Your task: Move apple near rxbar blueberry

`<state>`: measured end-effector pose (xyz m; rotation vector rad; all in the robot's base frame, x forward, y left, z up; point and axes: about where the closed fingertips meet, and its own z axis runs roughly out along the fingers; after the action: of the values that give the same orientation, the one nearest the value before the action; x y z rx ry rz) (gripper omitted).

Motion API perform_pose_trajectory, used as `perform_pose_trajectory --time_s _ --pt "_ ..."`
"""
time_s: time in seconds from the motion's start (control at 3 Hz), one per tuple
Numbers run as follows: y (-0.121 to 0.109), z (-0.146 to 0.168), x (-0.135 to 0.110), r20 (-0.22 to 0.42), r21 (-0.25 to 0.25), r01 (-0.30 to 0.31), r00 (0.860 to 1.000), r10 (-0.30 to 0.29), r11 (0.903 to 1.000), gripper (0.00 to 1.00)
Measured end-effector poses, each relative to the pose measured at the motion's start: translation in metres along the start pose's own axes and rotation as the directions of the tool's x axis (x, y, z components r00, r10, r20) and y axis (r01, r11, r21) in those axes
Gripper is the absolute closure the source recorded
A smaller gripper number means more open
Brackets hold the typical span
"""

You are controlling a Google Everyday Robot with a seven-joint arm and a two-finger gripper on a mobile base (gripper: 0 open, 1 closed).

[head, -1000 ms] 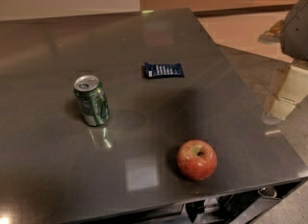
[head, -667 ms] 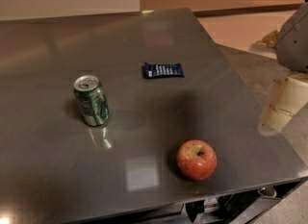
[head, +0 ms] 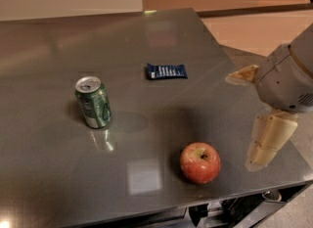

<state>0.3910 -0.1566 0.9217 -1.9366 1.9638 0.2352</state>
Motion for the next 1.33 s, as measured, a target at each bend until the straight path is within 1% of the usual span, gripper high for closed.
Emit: perform_pose_trajectory --time_s 0.33,0.67,1.0,1.33 --pt "0.011 0.029 -0.008 0.035 -0.046 0.018 0.999 -0.017 0.9988 0.0" --pt "0.017 0.049 -0.023 0.07 -0.078 0.025 0.997 -0.02 0.9967 0.0" --pt "0.031 0.062 -0.034 0.094 -0.12 0.061 0.994 -0.05 0.9909 0.0" --pt "0.043 0.072 -0.039 0.102 -0.146 0.105 0.991 -0.091 0.9836 0.0"
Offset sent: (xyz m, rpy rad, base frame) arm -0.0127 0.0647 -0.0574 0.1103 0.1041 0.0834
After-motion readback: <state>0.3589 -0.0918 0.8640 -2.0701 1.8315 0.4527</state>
